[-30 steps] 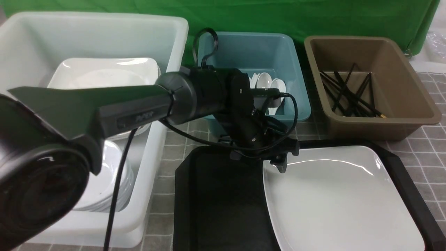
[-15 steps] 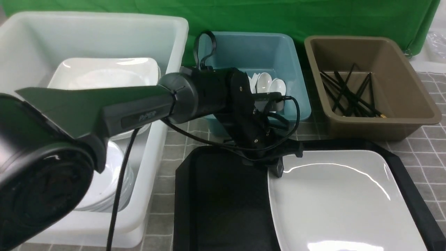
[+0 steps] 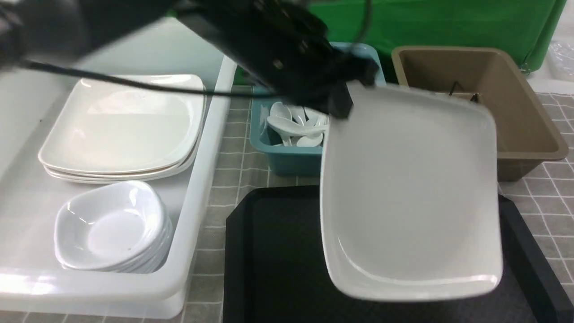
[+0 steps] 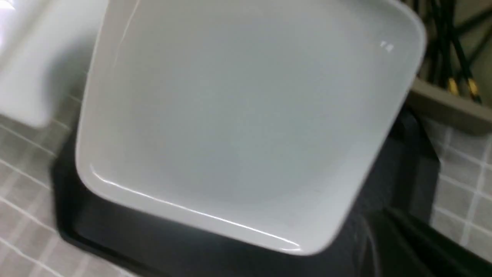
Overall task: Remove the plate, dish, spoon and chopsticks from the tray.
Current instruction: Use the left arm to put the plate into the large storage box on the left
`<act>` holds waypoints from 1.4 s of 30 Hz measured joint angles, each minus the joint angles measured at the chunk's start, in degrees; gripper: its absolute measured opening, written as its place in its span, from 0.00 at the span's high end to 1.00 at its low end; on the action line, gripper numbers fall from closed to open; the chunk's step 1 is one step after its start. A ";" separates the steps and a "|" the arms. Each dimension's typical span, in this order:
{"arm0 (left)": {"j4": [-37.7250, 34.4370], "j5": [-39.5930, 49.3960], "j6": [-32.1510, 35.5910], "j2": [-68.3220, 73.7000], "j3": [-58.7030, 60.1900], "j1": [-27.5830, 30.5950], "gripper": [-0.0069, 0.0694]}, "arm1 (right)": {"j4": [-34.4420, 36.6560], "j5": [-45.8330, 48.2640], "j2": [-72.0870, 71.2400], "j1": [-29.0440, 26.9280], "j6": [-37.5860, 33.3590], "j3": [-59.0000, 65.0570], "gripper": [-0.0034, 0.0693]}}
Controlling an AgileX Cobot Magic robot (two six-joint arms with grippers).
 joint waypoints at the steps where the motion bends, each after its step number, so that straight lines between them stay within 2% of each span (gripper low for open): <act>1: -0.81 0.43 0.45 -1.57 0.00 1.60 0.87 | 2.24 -0.24 0.51 0.00 -1.22 -0.66 0.90; 5: -3.55 2.11 2.32 -5.87 0.00 9.65 0.87 | 11.69 -0.25 3.89 0.00 -6.28 -3.17 0.90; 7: -6.17 3.45 3.90 -8.39 0.00 17.53 0.87 | 15.30 0.10 7.55 0.96 -8.40 -5.38 0.90; 8: -6.39 3.72 3.98 -8.79 0.00 19.12 0.87 | 15.53 0.10 8.31 1.36 -8.54 -6.14 0.90; 9: -8.66 5.17 4.48 -10.26 0.08 27.40 0.87 | 15.20 0.10 12.23 4.11 -8.12 -8.85 0.91; 10: -10.00 5.46 4.84 -10.79 0.48 31.57 0.87 | 14.39 0.10 13.80 5.58 -7.68 -9.98 0.91; 11: -10.91 5.55 5.34 -11.03 0.91 34.03 0.87 | 13.69 0.10 15.30 7.25 -7.24 -11.20 0.91; 12: -11.29 5.55 5.51 -11.03 1.10 34.03 0.87 | 13.19 0.10 15.69 7.71 -6.93 -11.49 0.91; 14: -17.78 4.60 8.17 -11.59 5.16 45.46 0.87 | 8.75 0.20 20.00 13.50 -4.67 -15.41 0.91; 19: -29.47 -3.29 12.13 -11.62 17.92 58.56 0.87 | -3.13 -2.06 28.72 25.65 1.62 -23.66 0.91; 21: -31.79 -9.35 13.93 -11.57 23.48 59.80 0.87 | -4.79 -5.06 31.77 28.21 2.45 -25.97 0.91; 25: -35.98 -21.14 15.50 -11.45 33.62 58.74 0.87 | -5.59 -13.19 37.31 30.84 2.97 -30.80 0.91; 31: -39.73 -33.29 17.48 -9.04 37.72 54.39 0.87 | -5.82 -14.76 40.82 31.05 3.39 -33.85 0.91; 37: -41.16 -35.55 17.97 -4.37 37.72 49.98 0.84 | -5.89 -14.76 41.06 31.05 3.46 -34.08 0.91; 41: -41.07 -36.07 17.94 -2.63 37.76 49.02 0.78 | -5.89 -14.49 41.06 31.05 3.46 -34.10 0.91; 42: -40.42 -36.19 17.94 -2.22 37.76 48.90 0.72 | -5.89 -14.30 41.06 31.05 3.46 -34.15 0.91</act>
